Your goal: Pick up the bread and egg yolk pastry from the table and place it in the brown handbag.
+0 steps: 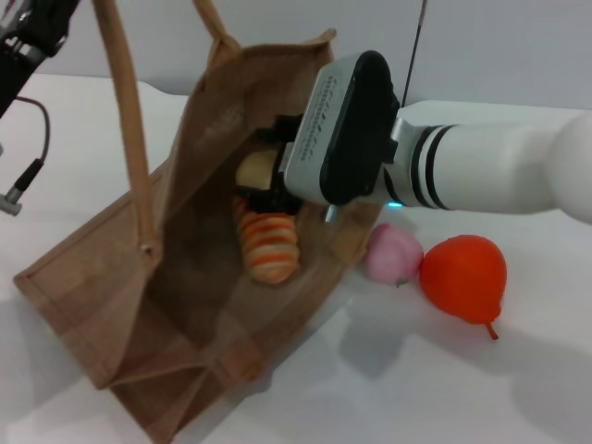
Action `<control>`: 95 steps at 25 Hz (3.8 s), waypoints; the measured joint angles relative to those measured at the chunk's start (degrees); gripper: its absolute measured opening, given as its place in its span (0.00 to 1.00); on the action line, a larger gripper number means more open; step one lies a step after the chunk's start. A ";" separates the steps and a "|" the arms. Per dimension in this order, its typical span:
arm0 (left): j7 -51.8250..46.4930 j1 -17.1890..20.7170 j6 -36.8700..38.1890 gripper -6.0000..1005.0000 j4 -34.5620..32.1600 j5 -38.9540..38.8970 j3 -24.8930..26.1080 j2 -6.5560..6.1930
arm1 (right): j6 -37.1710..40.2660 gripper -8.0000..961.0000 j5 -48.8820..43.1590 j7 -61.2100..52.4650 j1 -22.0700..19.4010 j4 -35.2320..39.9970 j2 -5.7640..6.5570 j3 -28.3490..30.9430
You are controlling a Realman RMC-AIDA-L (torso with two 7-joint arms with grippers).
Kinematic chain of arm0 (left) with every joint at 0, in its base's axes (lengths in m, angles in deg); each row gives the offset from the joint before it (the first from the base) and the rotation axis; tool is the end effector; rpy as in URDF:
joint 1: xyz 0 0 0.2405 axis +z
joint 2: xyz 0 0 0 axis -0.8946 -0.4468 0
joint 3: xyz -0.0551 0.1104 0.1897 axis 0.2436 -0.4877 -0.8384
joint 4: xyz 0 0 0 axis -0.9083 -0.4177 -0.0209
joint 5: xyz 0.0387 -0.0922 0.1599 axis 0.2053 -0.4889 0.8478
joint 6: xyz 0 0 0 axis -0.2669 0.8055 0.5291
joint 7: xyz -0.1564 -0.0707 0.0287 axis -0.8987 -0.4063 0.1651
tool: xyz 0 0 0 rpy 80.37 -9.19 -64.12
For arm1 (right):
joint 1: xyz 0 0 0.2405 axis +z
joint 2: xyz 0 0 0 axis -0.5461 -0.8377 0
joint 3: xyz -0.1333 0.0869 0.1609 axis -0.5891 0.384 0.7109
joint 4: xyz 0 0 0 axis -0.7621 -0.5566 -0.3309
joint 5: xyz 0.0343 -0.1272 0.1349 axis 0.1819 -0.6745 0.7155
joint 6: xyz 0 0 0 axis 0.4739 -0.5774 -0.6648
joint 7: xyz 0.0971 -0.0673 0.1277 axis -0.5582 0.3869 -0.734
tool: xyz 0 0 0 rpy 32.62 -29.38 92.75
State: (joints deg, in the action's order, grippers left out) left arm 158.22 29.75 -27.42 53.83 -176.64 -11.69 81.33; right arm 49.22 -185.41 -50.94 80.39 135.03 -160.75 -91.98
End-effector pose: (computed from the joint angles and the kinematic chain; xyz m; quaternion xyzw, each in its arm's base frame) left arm -0.1781 0.3208 0.0990 -0.6928 -0.1826 -0.6549 0.2404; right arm 0.0691 0.3734 -0.1269 -0.9628 -0.0743 0.0368 0.2573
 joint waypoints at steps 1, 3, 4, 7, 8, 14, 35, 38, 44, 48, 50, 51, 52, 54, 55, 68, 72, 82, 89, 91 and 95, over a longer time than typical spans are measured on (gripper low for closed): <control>0.11 0.27 0.18 0.17 0.00 -0.30 0.05 -0.01 | -0.02 0.68 0.05 0.65 -1.24 1.96 0.06 -0.15; 0.29 0.88 0.73 0.17 0.00 -0.81 0.51 -0.01 | -0.01 0.72 0.09 1.88 -3.27 4.90 0.16 -0.23; 0.56 1.24 1.18 0.17 0.00 -1.08 0.92 -0.02 | 0.03 0.73 0.09 2.51 -4.50 6.61 0.20 -0.22; 1.71 2.05 2.26 0.18 0.01 -1.35 2.33 -0.02 | 0.20 0.79 -0.13 3.60 -8.17 11.13 0.41 -0.05; 2.05 2.27 2.62 0.18 -0.02 -1.36 2.89 0.00 | 0.23 0.81 -0.20 3.99 -10.28 13.63 0.62 0.12; 4.31 3.92 4.83 0.18 -0.41 -1.41 7.59 0.53 | -0.28 0.92 0.07 8.97 -19.45 22.67 0.66 3.09; 27.17 -0.32 22.79 0.22 4.66 6.05 11.80 2.01 | 14.64 0.91 31.49 28.33 -34.27 23.23 0.49 32.92; 29.24 -1.50 25.53 0.34 5.45 9.78 11.81 2.06 | 32.24 0.91 42.19 35.62 -33.09 12.28 0.50 44.86; 33.23 -2.37 22.21 0.49 6.07 20.77 11.84 2.08 | 66.35 0.91 45.70 49.34 -26.35 -16.40 1.89 73.02; 32.73 -2.72 16.92 0.57 5.86 27.78 11.86 1.89 | 72.15 0.91 44.76 53.64 -25.46 -23.12 2.89 79.53; 31.69 -2.51 13.77 0.61 5.63 28.26 11.89 1.81 | 72.08 0.91 44.71 53.74 -25.46 -23.46 2.93 80.13; 31.41 -2.20 11.60 0.65 5.56 28.29 12.08 1.72 | 72.04 0.91 44.60 53.76 -25.46 -23.48 2.94 80.15; 31.28 -1.87 9.51 0.70 5.49 28.29 12.29 1.67 | 71.95 0.91 44.43 53.77 -25.45 -23.52 2.94 80.19; 31.37 -0.93 4.70 0.78 5.01 27.84 13.27 1.60 | 71.69 0.92 43.90 53.81 -25.28 -23.57 2.95 80.24; 31.46 -0.42 2.27 0.82 4.64 27.45 13.82 1.61 | 71.58 0.92 43.59 53.95 -25.10 -23.60 2.95 80.28; 46.34 8.57 2.95 0.84 16.12 3.06 23.80 2.64 | 69.47 0.91 41.94 77.27 -23.30 -32.52 0.66 88.51; 48.98 8.70 7.76 0.83 18.82 -1.82 23.89 2.71 | 69.95 0.91 43.96 87.73 -22.27 -41.58 0.43 97.00; 48.24 7.34 14.70 0.83 19.38 -4.43 23.84 2.55 | 69.23 0.91 46.99 89.55 -22.17 -46.25 0.47 101.46; 47.78 7.08 14.82 0.83 19.43 -4.53 23.96 2.55 | 69.10 0.91 47.06 89.53 -22.15 -46.31 0.49 101.53; 47.78 7.05 14.85 0.83 19.44 -4.58 23.93 2.56 | 69.05 0.91 47.08 89.53 -22.15 -46.33 0.49 101.54; 47.78 6.87 15.62 0.83 19.45 -4.60 23.88 2.58 | 68.82 0.91 47.09 89.52 -22.16 -46.45 0.49 101.57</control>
State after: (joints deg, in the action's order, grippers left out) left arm 206.00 36.63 -11.80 73.28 -181.25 12.19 83.91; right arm 118.04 -138.32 38.58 58.23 88.58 -160.26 9.59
